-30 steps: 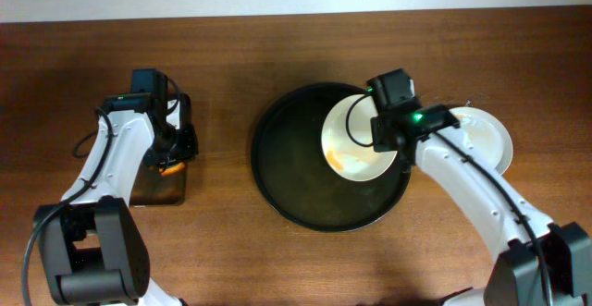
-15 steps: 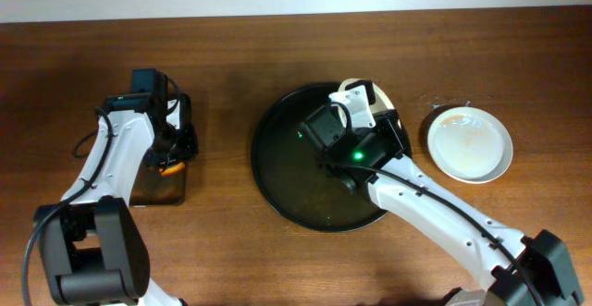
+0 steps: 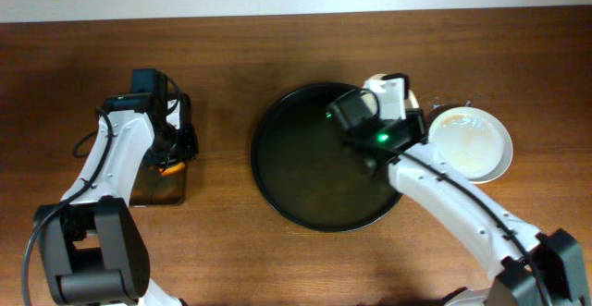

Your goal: Clean dirty plates on tray and stack at the side

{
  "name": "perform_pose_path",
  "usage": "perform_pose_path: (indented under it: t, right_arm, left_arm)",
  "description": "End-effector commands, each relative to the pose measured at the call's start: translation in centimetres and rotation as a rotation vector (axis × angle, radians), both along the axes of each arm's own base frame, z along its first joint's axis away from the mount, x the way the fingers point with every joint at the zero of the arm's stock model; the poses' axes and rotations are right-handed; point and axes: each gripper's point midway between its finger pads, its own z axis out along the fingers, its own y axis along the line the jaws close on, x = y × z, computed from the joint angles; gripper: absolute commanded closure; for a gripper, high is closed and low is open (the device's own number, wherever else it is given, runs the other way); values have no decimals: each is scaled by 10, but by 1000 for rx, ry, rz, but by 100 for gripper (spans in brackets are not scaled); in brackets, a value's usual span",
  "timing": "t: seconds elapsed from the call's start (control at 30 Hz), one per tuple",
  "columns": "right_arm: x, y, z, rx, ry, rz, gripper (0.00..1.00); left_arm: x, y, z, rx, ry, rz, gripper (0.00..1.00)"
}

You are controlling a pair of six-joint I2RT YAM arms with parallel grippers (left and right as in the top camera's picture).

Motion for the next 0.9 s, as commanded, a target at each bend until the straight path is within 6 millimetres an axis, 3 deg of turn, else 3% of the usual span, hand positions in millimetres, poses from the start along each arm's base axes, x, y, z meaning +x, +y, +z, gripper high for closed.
perform_pose_path:
  t: [0.0, 0.07, 0.17, 0.27, 0.37, 0.43, 0.53, 0.6, 0.67, 0.77, 0.87]
  right_arm:
    - [1, -38, 17, 240, -73, -119, 96]
    - [-3, -82, 0, 423, -36, -243, 96]
    - [-16, -130, -17, 576, -40, -422, 96]
    - [-33, -185, -30, 641, -61, -588, 96]
    - [-36, -193, -50, 706, -20, -628, 91]
    - [-33, -190, -63, 723, 18, -630, 68]
    - [-24, -163, -67, 840, 89, -491, 65]
    - [-16, -123, -57, 1004, 146, -267, 58]
    - [-16, -97, -52, 1079, 192, -145, 54]
    - [-33, -64, -58, 1061, 335, -58, 52]
    - [-52, -50, -65, 962, 452, -61, 48]
  left_arm:
    - [2, -2, 1, -10, -8, 1, 68]
    - [2, -2, 1, -10, -8, 1, 68]
    - [2, -2, 1, -10, -8, 1, 68]
    - [2, -2, 1, -10, -10, 1, 68]
    - [3, -2, 1, -10, -16, 1, 68]
    - [3, -2, 1, -10, -16, 1, 68]
    - [4, -1, 2, -10, -18, 1, 68]
    - [8, -10, 2, -17, -35, -33, 67]
    - [12, -25, 3, -19, -57, -98, 67]
    - [15, -53, 4, -17, -82, -201, 64]
    - [-5, -54, 1, -22, 2, -176, 64]
